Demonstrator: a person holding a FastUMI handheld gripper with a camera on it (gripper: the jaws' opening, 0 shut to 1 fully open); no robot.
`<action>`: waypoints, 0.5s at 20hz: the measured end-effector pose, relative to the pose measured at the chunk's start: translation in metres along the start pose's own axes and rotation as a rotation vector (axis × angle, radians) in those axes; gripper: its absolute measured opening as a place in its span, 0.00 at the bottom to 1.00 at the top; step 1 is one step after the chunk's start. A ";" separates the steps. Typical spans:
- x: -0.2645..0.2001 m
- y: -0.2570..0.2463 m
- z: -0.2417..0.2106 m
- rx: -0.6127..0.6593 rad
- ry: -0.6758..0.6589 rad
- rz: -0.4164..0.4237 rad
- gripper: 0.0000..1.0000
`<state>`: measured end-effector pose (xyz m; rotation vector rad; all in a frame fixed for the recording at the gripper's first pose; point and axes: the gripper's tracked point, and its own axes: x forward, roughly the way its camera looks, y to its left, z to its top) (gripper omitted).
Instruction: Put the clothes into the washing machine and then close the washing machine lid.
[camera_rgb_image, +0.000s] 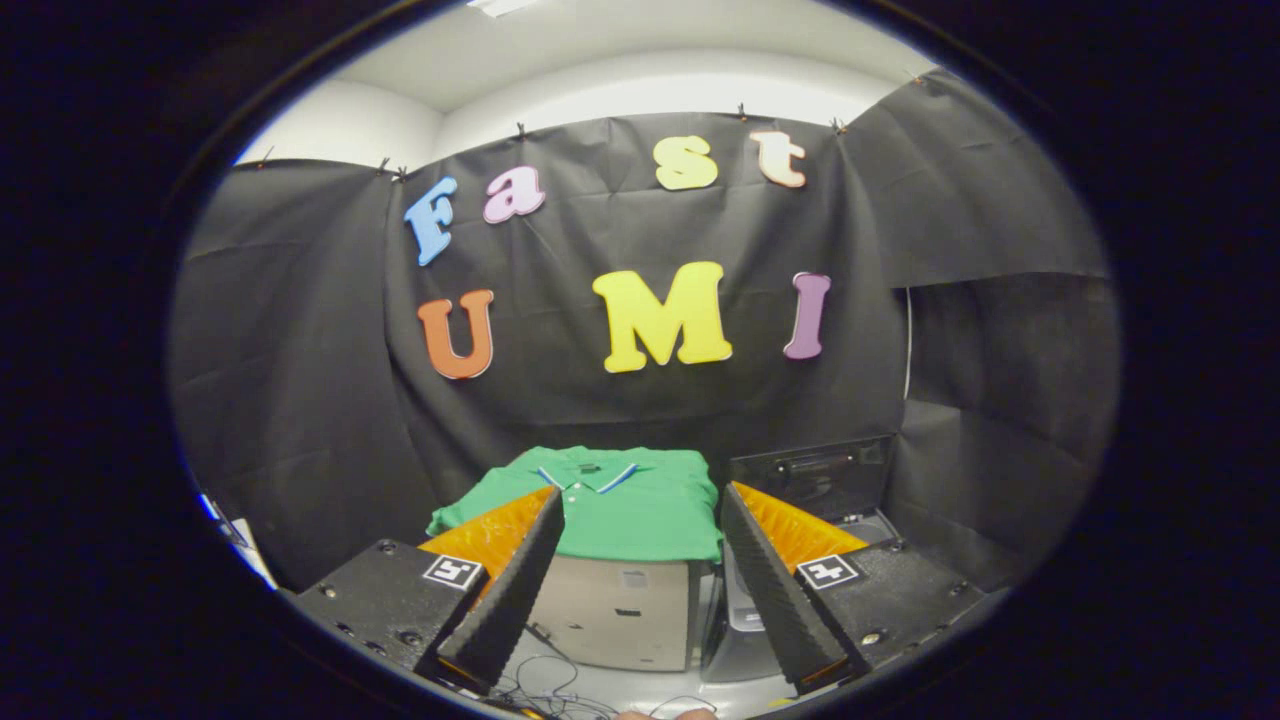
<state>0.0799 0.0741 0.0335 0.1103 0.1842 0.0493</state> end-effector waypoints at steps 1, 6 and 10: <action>0.009 0.005 -0.001 0.006 0.031 0.012 0.99; 0.067 0.019 -0.014 -0.004 0.246 0.035 1.00; 0.118 0.042 -0.024 0.003 0.392 0.093 0.99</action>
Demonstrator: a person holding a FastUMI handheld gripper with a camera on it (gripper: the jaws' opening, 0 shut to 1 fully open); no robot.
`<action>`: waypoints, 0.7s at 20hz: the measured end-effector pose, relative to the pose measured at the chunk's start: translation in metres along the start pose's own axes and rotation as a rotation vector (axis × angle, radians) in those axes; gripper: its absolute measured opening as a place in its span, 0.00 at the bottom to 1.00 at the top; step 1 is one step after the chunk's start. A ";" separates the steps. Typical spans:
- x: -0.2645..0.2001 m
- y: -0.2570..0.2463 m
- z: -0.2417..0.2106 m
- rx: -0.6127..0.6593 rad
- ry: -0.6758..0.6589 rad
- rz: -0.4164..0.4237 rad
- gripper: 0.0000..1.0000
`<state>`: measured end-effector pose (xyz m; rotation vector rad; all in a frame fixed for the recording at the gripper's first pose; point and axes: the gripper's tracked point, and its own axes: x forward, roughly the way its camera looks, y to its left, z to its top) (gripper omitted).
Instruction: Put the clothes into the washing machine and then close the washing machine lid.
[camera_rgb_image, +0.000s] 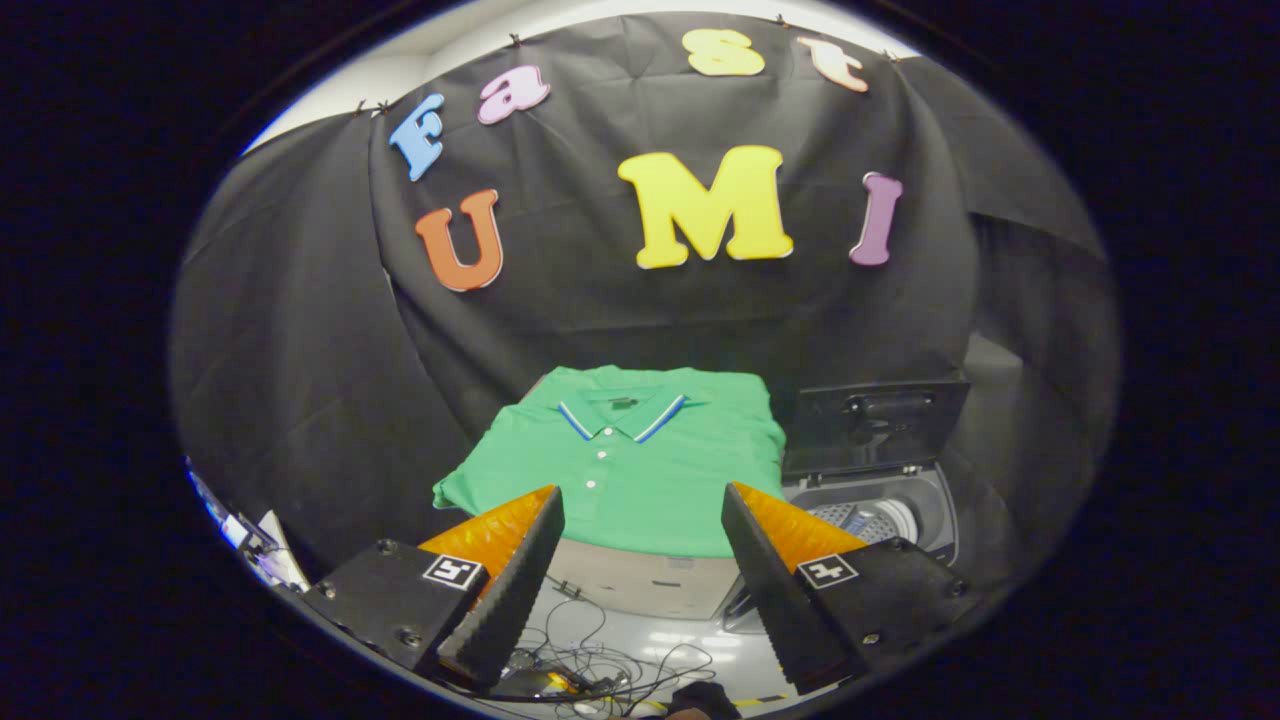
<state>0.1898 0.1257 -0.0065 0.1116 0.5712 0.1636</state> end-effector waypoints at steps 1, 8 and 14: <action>0.014 0.004 0.004 -0.003 0.041 0.016 0.99; 0.115 0.029 0.003 -0.088 0.328 0.056 1.00; 0.171 0.038 -0.011 -0.115 0.552 0.032 0.99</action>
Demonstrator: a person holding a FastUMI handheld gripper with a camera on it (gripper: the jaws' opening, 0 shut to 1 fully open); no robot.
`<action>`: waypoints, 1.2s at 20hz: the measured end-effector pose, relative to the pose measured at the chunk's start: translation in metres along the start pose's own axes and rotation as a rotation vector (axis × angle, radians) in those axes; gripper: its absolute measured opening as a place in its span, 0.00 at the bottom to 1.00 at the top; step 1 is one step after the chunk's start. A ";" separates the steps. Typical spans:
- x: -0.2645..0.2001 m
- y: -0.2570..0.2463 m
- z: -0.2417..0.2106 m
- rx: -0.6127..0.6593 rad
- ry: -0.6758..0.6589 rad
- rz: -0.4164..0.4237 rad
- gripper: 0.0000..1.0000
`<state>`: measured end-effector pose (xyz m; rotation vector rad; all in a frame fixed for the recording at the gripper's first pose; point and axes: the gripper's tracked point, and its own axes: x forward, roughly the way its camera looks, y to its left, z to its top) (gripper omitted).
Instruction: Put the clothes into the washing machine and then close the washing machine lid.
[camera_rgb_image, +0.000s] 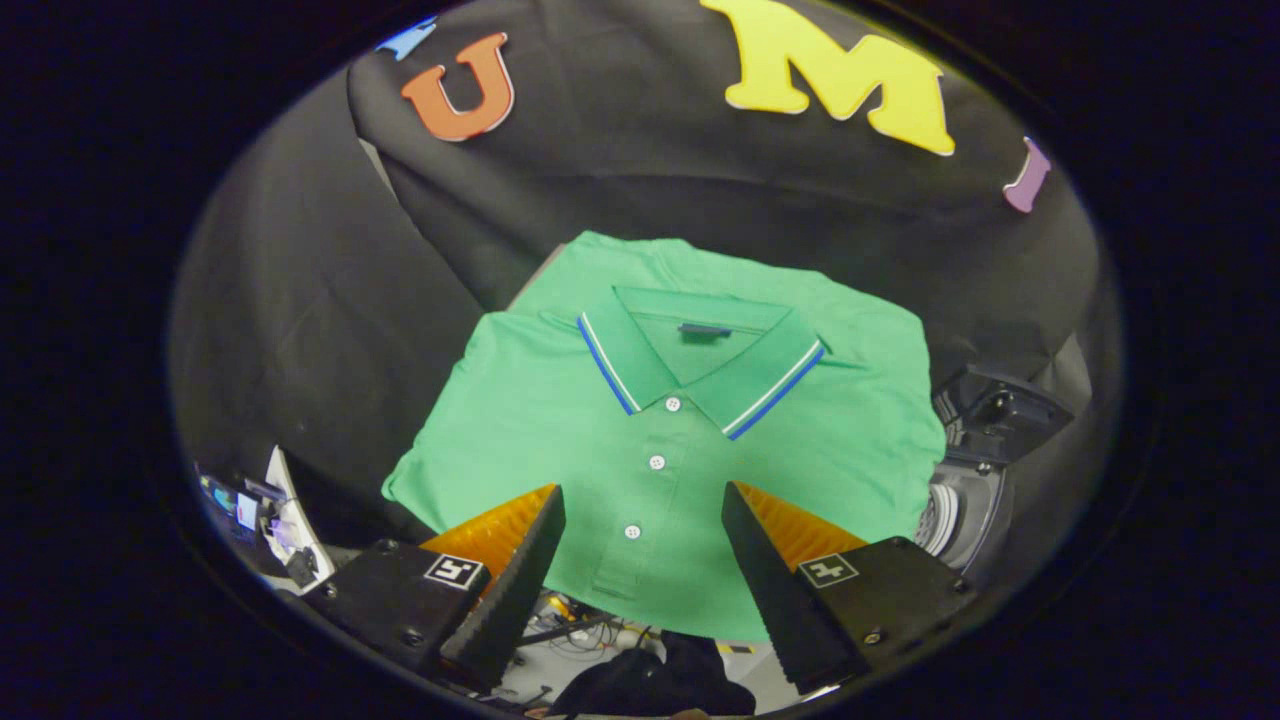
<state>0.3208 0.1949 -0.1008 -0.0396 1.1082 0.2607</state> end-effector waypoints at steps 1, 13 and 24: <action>0.007 0.000 0.001 0.012 0.035 -0.005 0.99; 0.037 0.008 0.008 -0.040 0.250 -0.138 0.94; 0.036 -0.007 0.011 -0.022 0.277 -0.121 0.40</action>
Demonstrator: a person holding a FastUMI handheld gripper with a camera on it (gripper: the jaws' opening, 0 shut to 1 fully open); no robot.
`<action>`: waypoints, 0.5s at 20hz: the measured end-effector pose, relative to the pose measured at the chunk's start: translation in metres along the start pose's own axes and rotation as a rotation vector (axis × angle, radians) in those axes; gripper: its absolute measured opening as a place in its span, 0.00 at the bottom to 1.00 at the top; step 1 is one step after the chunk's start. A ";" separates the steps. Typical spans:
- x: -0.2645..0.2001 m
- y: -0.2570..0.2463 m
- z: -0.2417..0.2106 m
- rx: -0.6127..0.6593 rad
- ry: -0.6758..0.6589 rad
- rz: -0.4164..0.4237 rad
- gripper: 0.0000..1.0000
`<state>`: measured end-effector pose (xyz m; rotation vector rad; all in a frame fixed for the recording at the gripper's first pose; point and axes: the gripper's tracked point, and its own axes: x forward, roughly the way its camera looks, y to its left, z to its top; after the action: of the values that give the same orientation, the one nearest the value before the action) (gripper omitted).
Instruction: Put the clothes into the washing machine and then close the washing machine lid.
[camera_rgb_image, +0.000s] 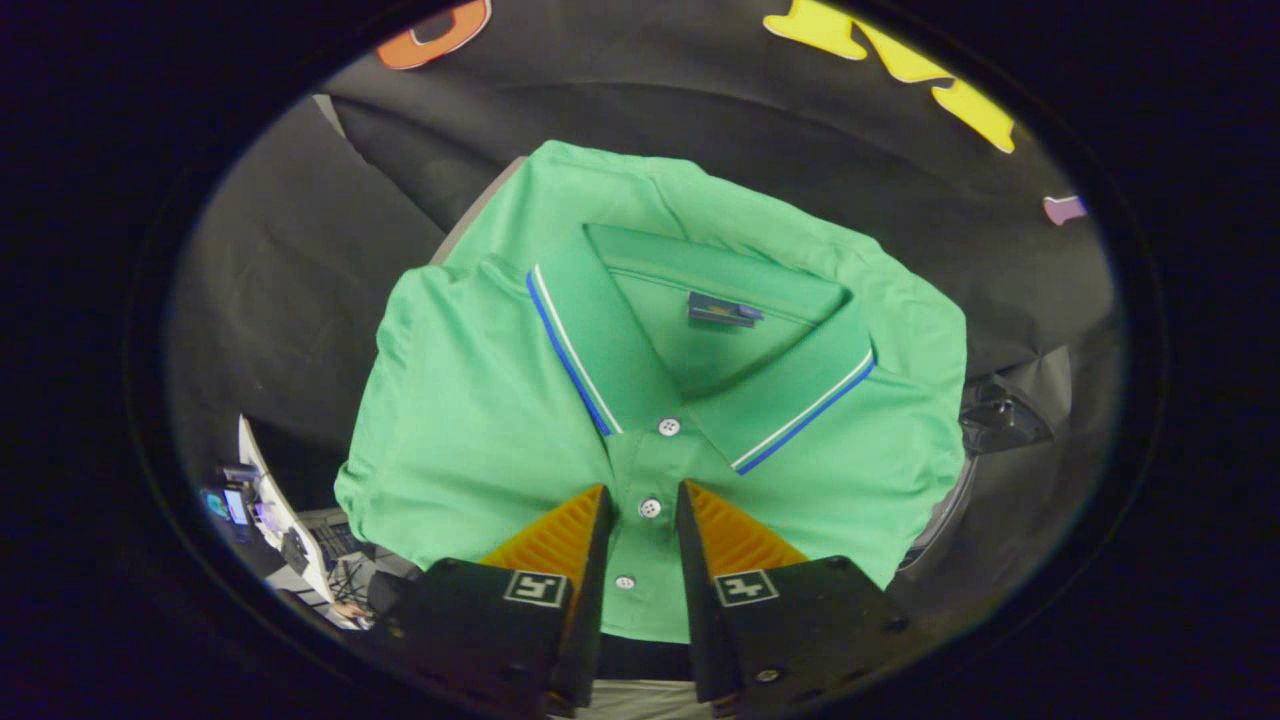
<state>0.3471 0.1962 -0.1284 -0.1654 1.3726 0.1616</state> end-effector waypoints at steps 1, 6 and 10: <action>0.000 -0.002 -0.001 -0.001 0.002 0.016 0.34; -0.004 -0.011 -0.002 -0.003 0.013 0.112 0.08; -0.015 -0.011 -0.002 0.027 0.020 0.166 0.07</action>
<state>0.3447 0.1851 -0.1134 -0.0299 1.4082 0.2806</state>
